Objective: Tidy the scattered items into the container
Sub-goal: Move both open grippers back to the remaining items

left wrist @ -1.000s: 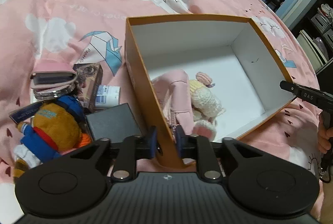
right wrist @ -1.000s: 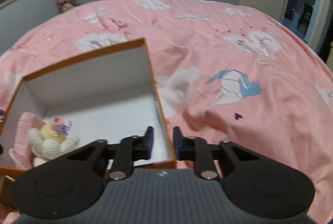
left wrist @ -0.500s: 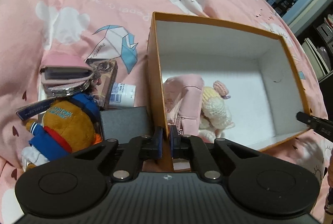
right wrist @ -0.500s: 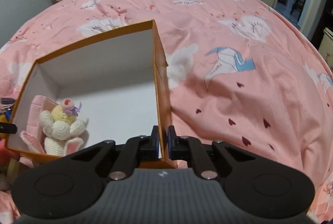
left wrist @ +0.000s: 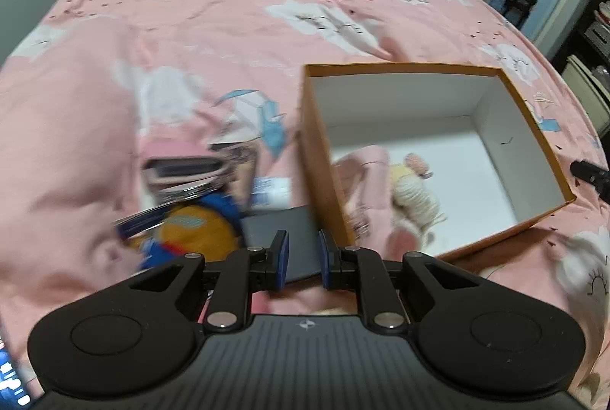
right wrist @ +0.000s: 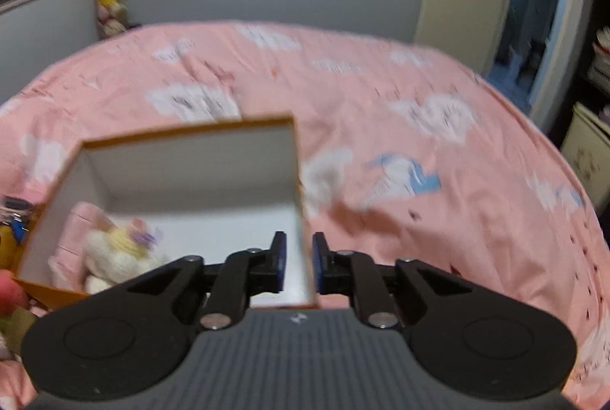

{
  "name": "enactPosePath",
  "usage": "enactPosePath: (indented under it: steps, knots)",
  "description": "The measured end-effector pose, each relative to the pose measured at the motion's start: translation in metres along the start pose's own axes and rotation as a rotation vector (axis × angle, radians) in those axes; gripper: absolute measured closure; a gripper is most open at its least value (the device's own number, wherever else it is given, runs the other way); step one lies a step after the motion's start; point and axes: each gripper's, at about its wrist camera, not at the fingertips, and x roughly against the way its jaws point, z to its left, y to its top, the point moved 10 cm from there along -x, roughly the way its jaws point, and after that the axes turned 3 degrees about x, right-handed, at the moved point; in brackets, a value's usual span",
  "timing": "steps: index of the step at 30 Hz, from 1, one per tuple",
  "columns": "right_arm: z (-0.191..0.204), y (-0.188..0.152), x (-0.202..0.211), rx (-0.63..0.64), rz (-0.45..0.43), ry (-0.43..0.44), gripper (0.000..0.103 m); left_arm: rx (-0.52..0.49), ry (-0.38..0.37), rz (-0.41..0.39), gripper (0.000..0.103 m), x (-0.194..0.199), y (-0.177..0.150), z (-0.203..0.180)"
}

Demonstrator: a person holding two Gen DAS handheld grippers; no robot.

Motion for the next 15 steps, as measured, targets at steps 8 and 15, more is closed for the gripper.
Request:
enactPosePath:
  steps: [8, 15]
  knots:
    - [0.102, 0.012, 0.026, 0.045, -0.031, 0.291, 0.058, -0.069, 0.092, 0.032, 0.074, 0.023, -0.017, 0.028]
    - [0.191, -0.007, 0.031, 0.092, 0.085, 0.498, 0.049, -0.191, 0.067, 0.068, 0.053, 0.017, -0.041, 0.026]
